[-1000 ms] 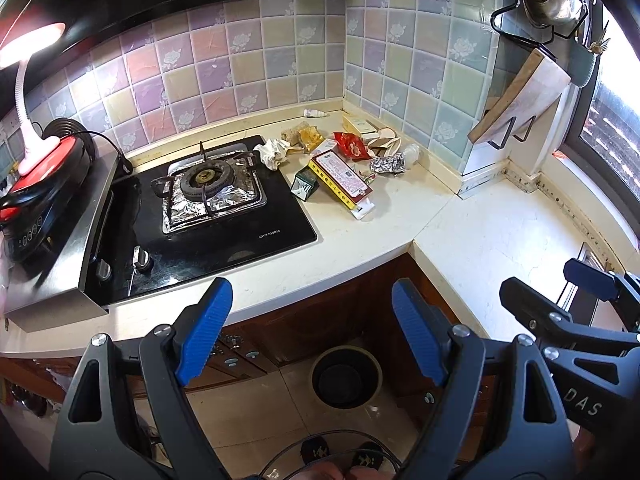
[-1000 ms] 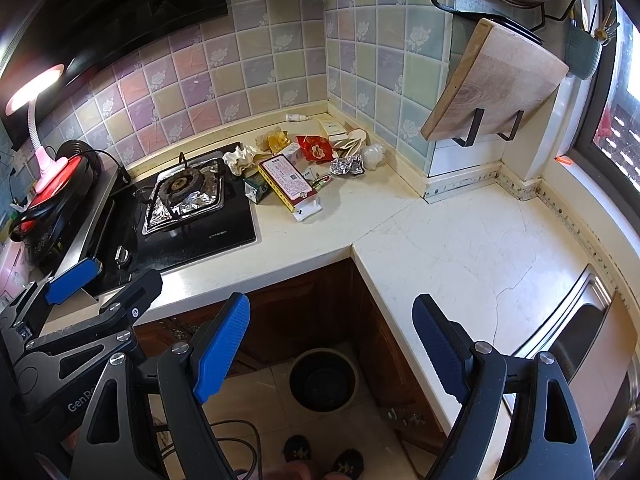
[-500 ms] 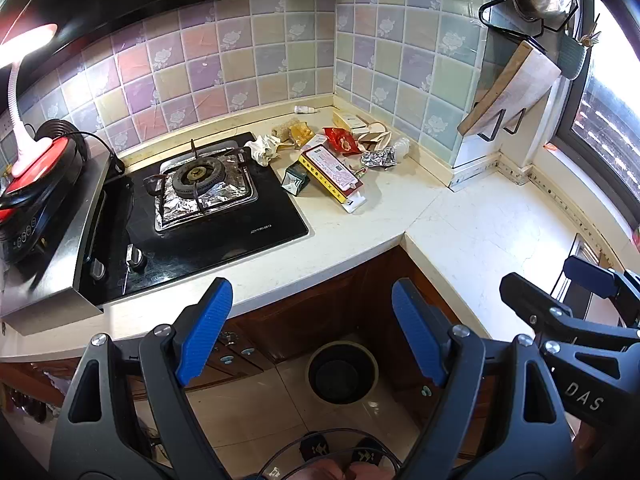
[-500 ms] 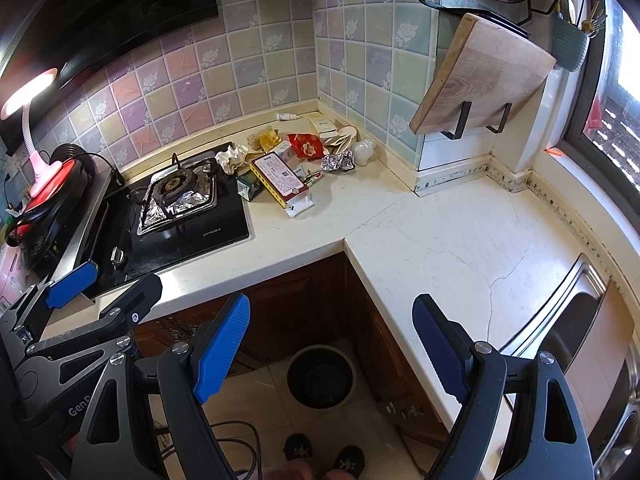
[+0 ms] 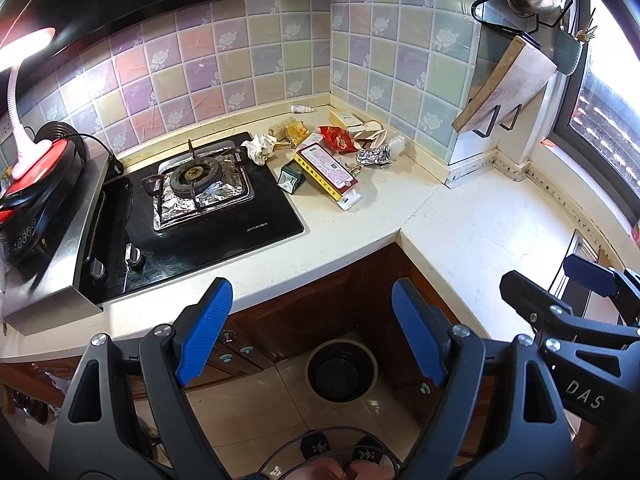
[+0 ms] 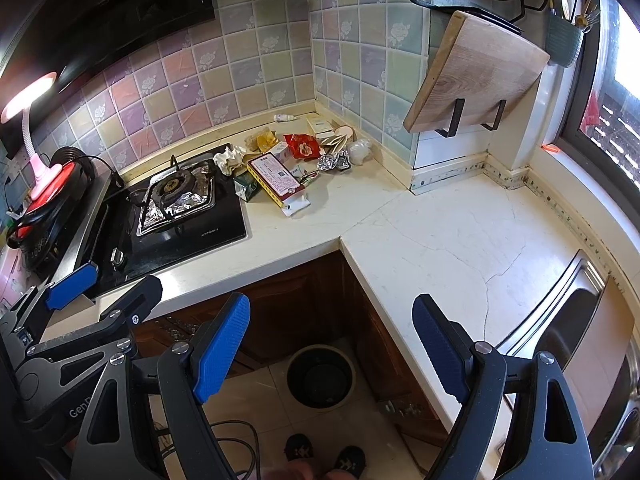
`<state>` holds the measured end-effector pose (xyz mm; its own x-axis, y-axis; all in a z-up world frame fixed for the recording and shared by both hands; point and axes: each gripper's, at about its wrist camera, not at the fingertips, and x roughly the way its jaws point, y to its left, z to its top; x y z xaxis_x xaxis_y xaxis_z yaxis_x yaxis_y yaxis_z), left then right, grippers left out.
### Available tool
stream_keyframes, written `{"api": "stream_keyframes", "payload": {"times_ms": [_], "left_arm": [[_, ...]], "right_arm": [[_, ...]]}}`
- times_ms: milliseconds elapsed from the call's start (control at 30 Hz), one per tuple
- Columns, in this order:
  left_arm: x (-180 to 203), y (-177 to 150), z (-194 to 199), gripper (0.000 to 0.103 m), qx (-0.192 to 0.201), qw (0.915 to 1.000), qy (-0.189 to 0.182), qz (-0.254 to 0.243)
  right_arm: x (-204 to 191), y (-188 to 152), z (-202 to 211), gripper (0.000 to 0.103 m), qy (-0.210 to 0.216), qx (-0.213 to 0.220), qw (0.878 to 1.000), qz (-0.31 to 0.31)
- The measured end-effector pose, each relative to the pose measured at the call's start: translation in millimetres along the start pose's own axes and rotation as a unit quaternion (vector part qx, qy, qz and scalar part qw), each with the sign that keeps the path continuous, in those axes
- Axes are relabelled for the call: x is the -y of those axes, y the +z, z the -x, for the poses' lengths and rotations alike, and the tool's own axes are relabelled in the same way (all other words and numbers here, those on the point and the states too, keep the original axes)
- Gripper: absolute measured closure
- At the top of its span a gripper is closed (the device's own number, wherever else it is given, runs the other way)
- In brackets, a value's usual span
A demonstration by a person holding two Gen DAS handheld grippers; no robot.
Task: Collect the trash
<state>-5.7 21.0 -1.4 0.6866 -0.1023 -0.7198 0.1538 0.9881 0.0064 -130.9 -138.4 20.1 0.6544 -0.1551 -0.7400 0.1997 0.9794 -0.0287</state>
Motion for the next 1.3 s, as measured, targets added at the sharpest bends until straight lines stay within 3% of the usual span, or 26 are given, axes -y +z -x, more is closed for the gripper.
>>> {"api": "stream_keyframes", "payload": {"times_ms": [367, 1300], "left_arm": [[5, -6, 2, 0.023, -0.001, 1.0, 0.002, 0.0], [24, -9, 5, 0.023, -0.012, 0.9994, 0.012, 0.029]], "right_arm": [[0, -4, 1, 0.018, 0.001, 0.0, 1.0, 0.0], [40, 3, -18, 0.018, 0.059, -0.014, 0.998, 0.027]]}}
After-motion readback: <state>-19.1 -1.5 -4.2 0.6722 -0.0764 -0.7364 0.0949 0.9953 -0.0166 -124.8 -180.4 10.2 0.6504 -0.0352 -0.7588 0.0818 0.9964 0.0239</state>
